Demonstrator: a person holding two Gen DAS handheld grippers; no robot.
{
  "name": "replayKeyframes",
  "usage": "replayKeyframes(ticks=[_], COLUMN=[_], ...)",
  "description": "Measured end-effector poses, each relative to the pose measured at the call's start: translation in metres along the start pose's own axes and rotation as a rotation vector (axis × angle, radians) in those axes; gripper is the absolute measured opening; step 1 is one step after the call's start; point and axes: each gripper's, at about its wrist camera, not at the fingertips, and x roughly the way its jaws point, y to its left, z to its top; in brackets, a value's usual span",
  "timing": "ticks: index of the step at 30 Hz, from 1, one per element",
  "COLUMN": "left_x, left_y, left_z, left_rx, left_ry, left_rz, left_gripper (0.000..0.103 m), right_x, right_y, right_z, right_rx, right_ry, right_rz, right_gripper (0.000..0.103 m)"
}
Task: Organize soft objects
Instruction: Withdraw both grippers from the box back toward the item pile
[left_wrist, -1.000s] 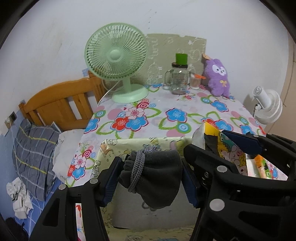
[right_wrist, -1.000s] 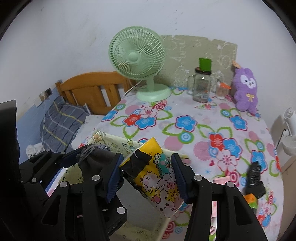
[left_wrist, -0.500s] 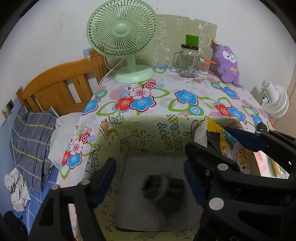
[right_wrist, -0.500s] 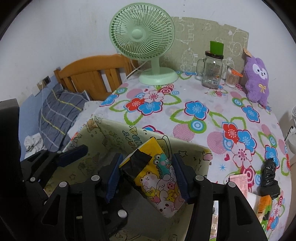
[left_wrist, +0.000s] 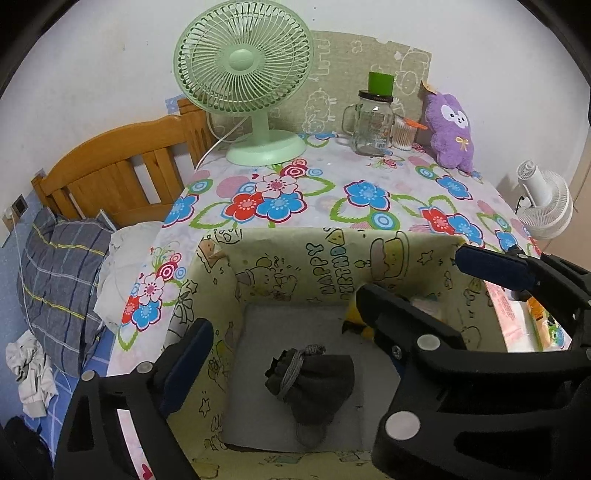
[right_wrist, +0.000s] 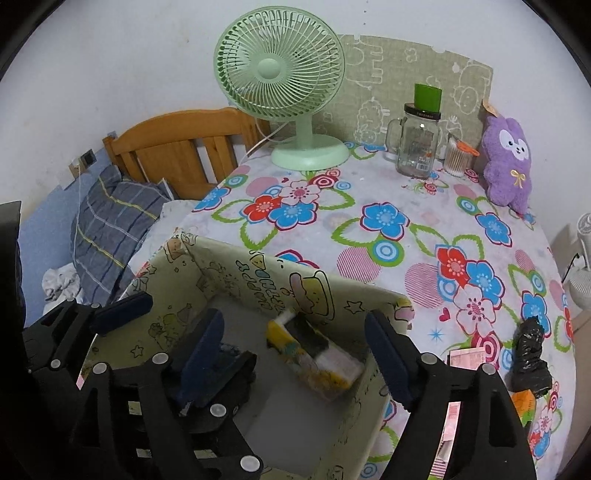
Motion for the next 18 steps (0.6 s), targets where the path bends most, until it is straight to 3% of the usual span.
replayKeyframes(ticks=[13, 18], left_x=[-0.024, -0.035], left_y=[-0.017, -0.025], left_z=[0.0, -0.001], left_rx=[0.019, 0.013], left_ry=[-0.047, -0.071], left_rz=[0.009, 0.003], left_gripper=[0.097, 0.098], right_x=[-0.03, -0.044], right_y=[-0.008, -0.013], right_z=[-0.004, -0.007], right_rx=[0.014, 0.018], right_ry=[-0.032, -0.058], right_rz=[-0.004, -0.024], right_gripper=[0.084, 0.09])
